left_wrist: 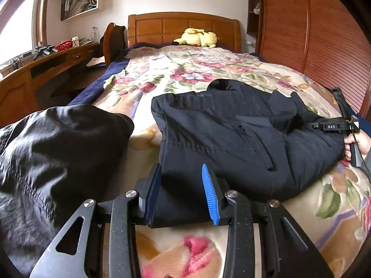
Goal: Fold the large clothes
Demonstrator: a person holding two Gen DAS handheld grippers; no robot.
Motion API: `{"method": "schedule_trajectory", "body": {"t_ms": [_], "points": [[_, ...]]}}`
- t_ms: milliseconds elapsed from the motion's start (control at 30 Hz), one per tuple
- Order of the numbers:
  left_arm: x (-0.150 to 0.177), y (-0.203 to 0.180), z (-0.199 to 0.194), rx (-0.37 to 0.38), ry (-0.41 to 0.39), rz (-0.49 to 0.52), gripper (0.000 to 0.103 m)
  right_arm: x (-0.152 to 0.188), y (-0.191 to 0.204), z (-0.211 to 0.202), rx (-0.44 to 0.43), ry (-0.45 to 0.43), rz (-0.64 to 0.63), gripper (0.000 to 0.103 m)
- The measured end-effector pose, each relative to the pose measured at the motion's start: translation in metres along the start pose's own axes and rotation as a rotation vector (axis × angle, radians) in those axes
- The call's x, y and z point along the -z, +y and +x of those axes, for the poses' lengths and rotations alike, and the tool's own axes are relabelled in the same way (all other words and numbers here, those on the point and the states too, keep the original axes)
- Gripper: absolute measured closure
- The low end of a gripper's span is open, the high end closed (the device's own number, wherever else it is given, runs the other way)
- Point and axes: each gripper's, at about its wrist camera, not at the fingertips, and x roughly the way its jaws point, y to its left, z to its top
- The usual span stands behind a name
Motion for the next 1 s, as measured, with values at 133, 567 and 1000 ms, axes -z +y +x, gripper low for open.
{"method": "schedule_trajectory", "body": {"t_ms": [133,567,1000], "points": [[0.0,-0.001,0.001,0.007,0.002,0.006,0.066,0.0,0.001,-0.024,0.065,-0.037,-0.044,0.095],[-0.004,-0.001,0.015,-0.001,0.03,0.027,0.066,0.002,-0.002,-0.048,0.133,-0.035,-0.053,0.097],[0.005,-0.001,0.028,0.015,0.123,0.027,0.066,0.043,0.012,-0.119,0.154,-0.182,0.064,0.044]]}}
